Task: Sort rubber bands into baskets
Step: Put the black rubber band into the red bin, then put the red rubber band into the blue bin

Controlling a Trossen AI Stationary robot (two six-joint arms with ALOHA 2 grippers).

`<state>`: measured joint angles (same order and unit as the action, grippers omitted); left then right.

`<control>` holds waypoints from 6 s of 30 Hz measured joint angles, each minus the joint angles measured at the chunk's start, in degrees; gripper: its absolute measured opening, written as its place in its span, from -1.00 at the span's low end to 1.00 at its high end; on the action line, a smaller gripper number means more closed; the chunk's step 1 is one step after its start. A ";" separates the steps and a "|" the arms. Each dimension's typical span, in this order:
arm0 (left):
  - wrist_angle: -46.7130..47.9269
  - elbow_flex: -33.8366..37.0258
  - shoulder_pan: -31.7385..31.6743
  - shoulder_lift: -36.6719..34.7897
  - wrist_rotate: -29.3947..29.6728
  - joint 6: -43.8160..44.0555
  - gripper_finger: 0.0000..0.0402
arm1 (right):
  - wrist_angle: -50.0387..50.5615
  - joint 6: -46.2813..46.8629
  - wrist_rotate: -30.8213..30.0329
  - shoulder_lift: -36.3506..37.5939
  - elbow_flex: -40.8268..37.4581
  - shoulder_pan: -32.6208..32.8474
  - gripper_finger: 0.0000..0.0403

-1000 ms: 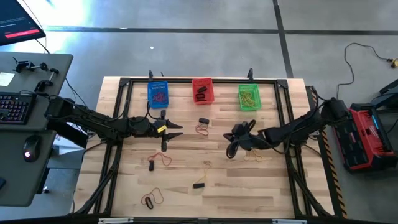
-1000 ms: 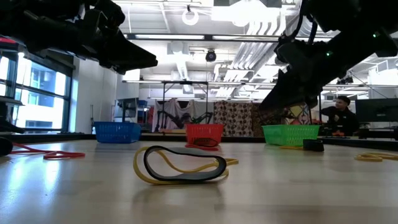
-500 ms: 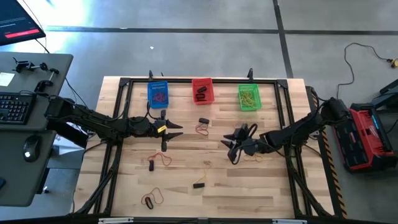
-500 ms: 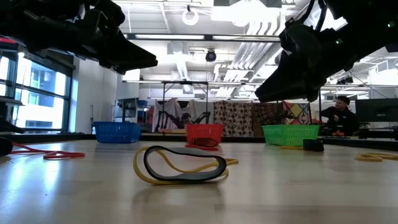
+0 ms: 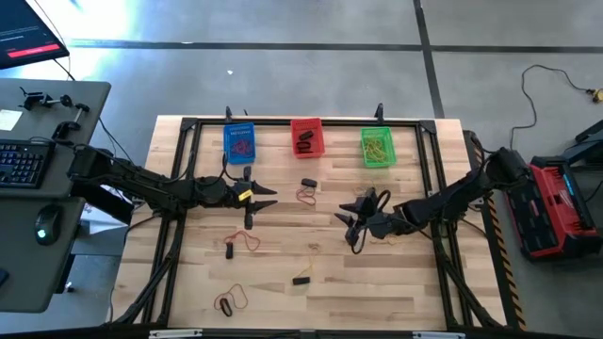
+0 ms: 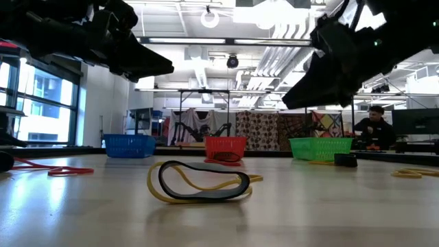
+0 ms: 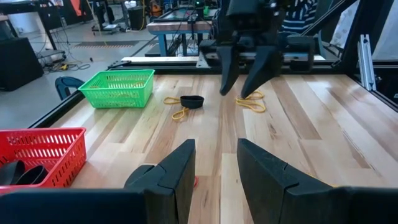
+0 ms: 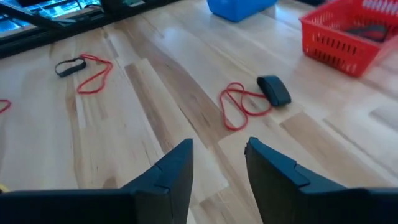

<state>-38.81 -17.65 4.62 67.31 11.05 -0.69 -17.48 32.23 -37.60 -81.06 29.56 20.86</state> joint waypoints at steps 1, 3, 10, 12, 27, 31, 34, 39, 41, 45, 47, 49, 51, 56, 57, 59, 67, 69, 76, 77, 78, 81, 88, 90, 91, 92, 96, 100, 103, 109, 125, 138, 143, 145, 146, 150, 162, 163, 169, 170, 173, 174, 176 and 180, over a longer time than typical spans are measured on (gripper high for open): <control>0.00 0.00 0.00 0.00 0.01 0.04 -0.44 | 0.55 -0.90 -0.35 -0.02 0.78 0.46 -0.32; 0.00 0.00 0.00 0.00 0.01 0.06 -0.44 | 1.75 -2.72 -0.60 -0.02 2.64 1.30 -0.32; 0.02 0.00 0.00 0.00 0.00 0.50 -0.44 | 5.52 -8.95 1.95 -0.33 9.43 4.08 -0.32; 0.04 0.00 0.02 0.00 0.00 0.57 -0.44 | 5.72 -10.80 2.20 -1.46 10.95 4.97 -0.32; 1.01 0.00 0.00 0.00 0.00 0.59 -0.44 | 24.16 -6.70 13.14 -20.88 36.43 9.70 -0.32; 2.78 0.00 0.00 0.00 -0.95 0.57 -0.44 | 30.94 -1.16 15.66 -27.03 44.42 11.58 -0.32; 4.28 0.00 0.00 0.00 -3.14 0.55 -0.44 | 36.70 3.35 16.40 -31.38 50.46 13.11 -0.32; 6.47 0.00 0.00 0.00 -3.51 0.55 -0.44 | 42.24 7.22 16.39 -37.63 59.20 14.75 -0.25; 7.19 0.00 0.00 0.00 -3.51 0.55 -0.44 | 44.53 8.45 16.26 -39.71 61.83 14.96 -0.16; 7.98 0.00 0.00 0.00 -3.50 0.50 -0.44 | 50.08 9.77 15.98 -42.42 65.39 14.36 0.02; 8.02 0.00 0.00 0.00 -3.50 0.49 -0.44 | 51.74 8.68 15.93 -42.93 65.72 13.80 0.07; 8.00 0.00 0.00 0.00 -3.50 0.48 -0.44 | 51.67 7.02 16.42 -42.95 65.29 13.11 0.07; 8.00 0.00 0.00 0.00 -3.48 0.48 -0.44 | 52.02 5.10 16.77 -42.95 65.29 12.45 0.07; 7.96 0.00 0.00 0.00 -3.48 0.48 -0.44 | 52.02 0.85 19.37 -42.95 65.25 10.91 0.00; 7.96 0.00 0.00 0.00 -3.48 0.51 -0.44 | 52.02 0.05 19.49 -42.95 65.25 10.69 -0.02; 7.96 0.00 0.00 0.00 -3.48 0.70 -0.44 | 52.01 -1.13 19.77 -42.95 65.23 10.32 -0.04; 7.92 0.00 0.00 0.00 -3.48 1.55 -0.44 | 48.85 -2.73 27.51 -45.40 65.14 8.74 -0.11; 7.85 0.00 0.00 0.00 -3.46 1.55 -0.44 | 48.70 -3.36 27.86 -45.42 65.12 8.42 -0.15; 8.13 0.00 0.00 0.00 -4.26 1.57 -0.44 | 49.32 -4.27 30.28 -45.38 65.14 7.63 -0.42; 8.36 0.00 0.00 0.00 -5.34 1.56 -0.44 | 49.56 -4.25 30.42 -45.38 65.12 7.61 -0.46; 8.75 0.00 0.00 -0.02 -6.74 1.36 -0.44 | 49.79 -4.27 30.48 -45.38 65.12 7.61 -0.49; 10.11 0.02 0.00 -0.02 -11.27 0.11 -0.44 | 50.07 -4.37 30.79 -45.38 65.12 7.28 -0.53; 12.31 0.02 0.02 -0.02 -19.08 -1.42 -0.44 | 50.71 -4.71 34.31 -45.38 65.12 6.46 -0.58; 12.48 0.02 0.10 -0.02 -20.31 -1.47 -0.44 | 50.71 -5.20 34.53 -45.38 65.12 6.32 -0.61; 12.52 0.02 0.18 -0.02 -20.71 -1.47 -0.44 | 50.71 -5.31 34.69 -45.38 65.13 6.18 -0.63; 12.52 0.02 0.30 -0.02 -21.06 -1.48 -0.44 | 50.73 -5.43 34.96 -45.38 65.12 6.10 -0.65; 12.50 0.02 0.70 -0.02 -22.45 -1.49 -0.44 | 50.92 -7.33 35.53 -45.38 65.12 5.99 -0.80; 12.50 0.02 0.72 -0.02 -22.58 -2.33 -0.44 | 51.07 -8.40 35.72 -44.99 65.13 5.80 -0.97; 12.50 0.02 0.72 -0.02 -22.58 -2.58 -0.44 | 51.74 -8.75 35.73 -44.21 65.13 5.78 -0.97; 13.41 0.02 0.72 -0.02 -22.82 -2.57 -0.44 | 56.09 -8.77 32.56 -41.12 65.12 5.72 -0.99; 13.22 0.02 0.72 -0.02 -17.80 -1.94 -0.44 | 67.83 -14.20 10.09 -33.83 65.14 -11.01 -1.00; 13.25 0.02 0.72 -0.02 -3.23 -0.85 -0.44 | 55.14 -20.70 12.83 -34.10 65.14 -30.26 -1.00; 12.99 0.02 0.70 -0.02 1.56 -0.83 -0.44 | 53.74 -20.70 14.15 -34.37 65.14 -35.96 -1.00; 12.37 0.02 0.70 -0.02 1.62 -0.88 -0.44 | 52.87 -20.76 16.88 -35.13 65.16 -38.29 -1.00; 12.07 0.02 0.70 -0.02 1.56 -0.88 -0.44 | 52.45 -20.92 18.32 -35.80 65.16 -39.42 -1.00; 11.93 0.02 0.70 -0.02 1.37 -0.88 -0.44 | 50.56 -21.69 24.76 -38.25 65.16 -43.55 -1.00; 11.96 0.02 0.66 -0.02 1.35 -0.85 -0.44 | 53.35 -17.65 29.17 -39.66 65.19 -47.69 -1.00; 11.99 0.02 0.66 -0.01 1.35 -0.88 -0.44 | 53.32 -17.69 29.58 -39.99 65.18 -47.78 -1.00; 11.89 -0.02 0.66 0.76 1.33 -0.89 -0.44 | 53.01 -18.36 30.70 -40.06 65.18 -47.29 -1.00; 11.80 -0.02 0.66 0.99 1.33 -0.82 -0.44 | 53.03 -18.86 30.56 -40.06 65.18 -47.12 -1.00; 11.81 -0.02 0.66 1.69 1.33 0.02 -0.44 | 53.26 -19.70 29.06 -40.06 65.82 -46.83 -1.00; 11.78 -0.02 0.66 1.96 1.33 0.02 -0.44 | 53.69 -19.89 28.91 -40.06 66.34 -46.71 -0.99; 11.71 -0.02 0.66 2.67 1.33 0.02 -0.44 | 54.48 -20.64 28.83 -40.06 67.92 -46.58 -0.94; 10.45 -0.02 0.66 3.66 1.40 -0.13 -0.44 | 58.23 -22.10 28.62 -40.06 72.03 -45.73 -0.73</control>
<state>-28.36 -17.67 5.28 70.97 12.45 -0.82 40.75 10.13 -8.98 -121.12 101.58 -24.87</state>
